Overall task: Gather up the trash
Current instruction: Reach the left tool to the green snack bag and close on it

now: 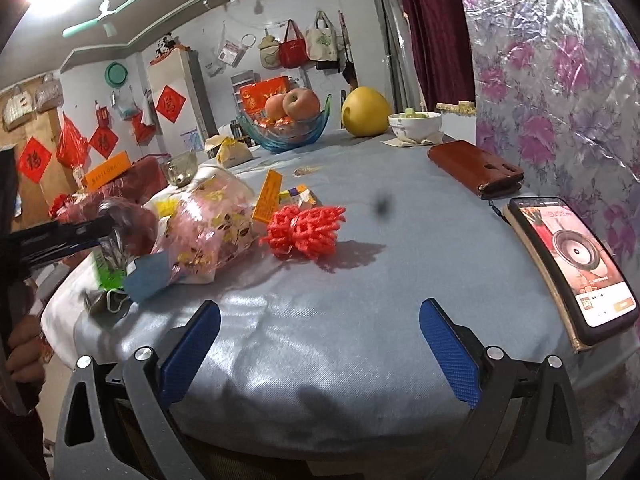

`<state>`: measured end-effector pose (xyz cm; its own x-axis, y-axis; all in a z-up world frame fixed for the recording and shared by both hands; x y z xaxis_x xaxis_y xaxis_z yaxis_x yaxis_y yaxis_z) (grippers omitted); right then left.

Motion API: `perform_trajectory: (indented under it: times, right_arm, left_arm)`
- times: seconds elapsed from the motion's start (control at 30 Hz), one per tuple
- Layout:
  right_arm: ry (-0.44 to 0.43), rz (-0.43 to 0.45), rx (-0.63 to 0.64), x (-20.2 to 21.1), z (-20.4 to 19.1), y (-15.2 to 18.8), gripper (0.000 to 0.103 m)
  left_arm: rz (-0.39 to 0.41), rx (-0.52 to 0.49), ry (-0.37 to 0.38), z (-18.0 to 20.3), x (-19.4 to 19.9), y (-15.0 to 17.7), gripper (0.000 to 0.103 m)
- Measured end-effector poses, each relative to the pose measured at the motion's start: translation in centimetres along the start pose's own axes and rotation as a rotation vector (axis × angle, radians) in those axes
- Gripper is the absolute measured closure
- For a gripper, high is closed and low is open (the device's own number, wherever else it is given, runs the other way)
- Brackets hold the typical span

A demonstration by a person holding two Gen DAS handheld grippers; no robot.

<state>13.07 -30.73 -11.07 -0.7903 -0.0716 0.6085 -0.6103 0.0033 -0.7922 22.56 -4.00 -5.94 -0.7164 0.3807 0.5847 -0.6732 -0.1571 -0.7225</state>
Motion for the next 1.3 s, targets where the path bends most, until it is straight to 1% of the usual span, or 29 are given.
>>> perform_trajectory:
  times: [0.07,0.13,0.17,0.2,0.23,0.27,0.3,0.37,0.43,0.47,0.53,0.6,0.63,0.7,0.77,0.83,0.9,0.93,0.97,1.03,1.07,1.13,1.23,1.3]
  right_arm:
    - [-0.001,0.008,-0.005,-0.2,0.2,-0.5,0.005]
    - [-0.009,0.019,-0.004,-0.5,0.0,-1.3,0.005]
    - [-0.01,0.02,-0.001,-0.7,0.0,-1.7,0.005]
    - [-0.007,0.019,0.0,-1.0,0.0,-2.0,0.005]
    - [-0.002,0.019,-0.003,-1.3,0.1,-2.5,0.005]
    - [-0.006,0.02,-0.014,-1.4,0.2,-2.9,0.005]
    - [-0.017,0.025,-0.025,-1.3,0.2,-3.2,0.005]
    - [-0.061,0.044,-0.053,-1.1,-0.2,-4.1,0.005]
    - [-0.107,0.063,-0.06,-1.2,-1.1,-5.3,0.005]
    - [-0.12,0.07,-0.058,-1.3,-1.5,-5.8,0.005]
    - [-0.157,0.09,-0.049,-1.7,-3.0,-7.3,0.005]
    - [-0.184,0.111,-0.048,-2.0,-4.2,-8.7,0.005]
    - [-0.195,0.123,-0.048,-2.1,-4.8,-9.3,0.005]
    - [-0.205,0.137,-0.05,-2.6,-5.9,-10.2,0.005]
    - [-0.216,0.134,-0.058,-3.1,-6.6,-10.1,0.005]
    - [-0.215,0.114,-0.055,-3.6,-6.7,-9.6,0.005]
    - [-0.196,0.098,-0.047,-3.9,-6.4,-9.4,0.005]
    - [-0.182,0.099,-0.054,-4.0,-5.8,-9.4,0.005]
    - [-0.176,0.099,-0.061,-4.1,-5.5,-9.4,0.005]
    - [-0.17,0.097,-0.075,-4.1,-4.8,-9.2,0.005]
    - [-0.17,0.097,-0.08,-4.2,-4.6,-9.2,0.005]
    - [-0.172,0.094,-0.087,-4.3,-4.3,-9.1,0.005]
    - [-0.184,0.083,-0.091,-4.5,-4.4,-8.8,0.005]
    - [-0.204,0.069,-0.082,-4.8,-5.0,-8.6,0.005]
  left_arm:
    - [0.02,0.009,-0.009,-0.8,0.9,-0.3,0.066]
    - [0.024,0.017,-0.022,-1.7,1.1,-0.4,0.065]
    - [0.021,0.023,-0.031,-2.0,1.1,-0.4,0.062]
    - [0.017,0.027,-0.035,-2.1,0.9,-0.4,0.062]
    - [0.012,0.02,-0.023,-1.8,0.7,-0.4,0.057]
    - [0.012,0.01,-0.016,-1.5,0.7,-0.3,0.05]
    - [0.016,0.0,-0.017,-1.3,0.8,-0.3,0.045]
    - [0.044,-0.01,-0.034,-1.3,1.6,-0.6,0.024]
    - [0.076,-0.002,-0.055,-2.1,2.5,-0.9,0.017]
    - [0.086,0.008,-0.066,-2.8,3.0,-0.9,0.016]
    - [0.089,0.043,-0.082,-4.4,3.4,-0.5,0.01]
    - [0.066,0.061,-0.096,-5.4,2.9,0.2,0.01]
    - [0.042,0.061,-0.109,-5.9,2.2,0.6,0.01]
    - [0.011,0.036,-0.132,-6.3,0.7,1.1,0.01]
    - [0.012,0.004,-0.188,-7.0,-1.1,1.1,0.01]
    - [-0.009,0.008,-0.2,-7.7,-2.6,1.3,0.01]
    - [-0.048,0.039,-0.164,-8.0,-3.9,1.8,0.014]
    - [-0.066,0.053,-0.131,-7.8,-4.3,2.0,0.026]
    - [-0.07,0.059,-0.114,-7.7,-4.4,2.2,0.047]
    - [-0.062,0.067,-0.095,-7.5,-4.0,2.4,0.069]
    - [-0.054,0.074,-0.09,-7.5,-3.7,2.3,0.075]
    - [-0.022,0.09,-0.081,-7.8,-2.2,2.0,0.079]
    - [0.013,0.1,-0.077,-8.3,-0.3,1.4,0.079]
    - [0.021,0.119,-0.075,-8.8,0.5,1.1,0.079]
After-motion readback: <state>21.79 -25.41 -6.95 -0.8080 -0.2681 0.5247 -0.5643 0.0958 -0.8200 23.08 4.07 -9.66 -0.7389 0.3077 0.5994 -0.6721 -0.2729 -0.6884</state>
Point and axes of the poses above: each gripper's, at about its wrist camera, not at the fingertips, and x roughly against the way its jaws point, z to its right, y to its underside, the point moved 9 cm from there along -x, roughly the way its jaws point, and after that the axes turned 10 degrees about x, right-handed, at the moved point
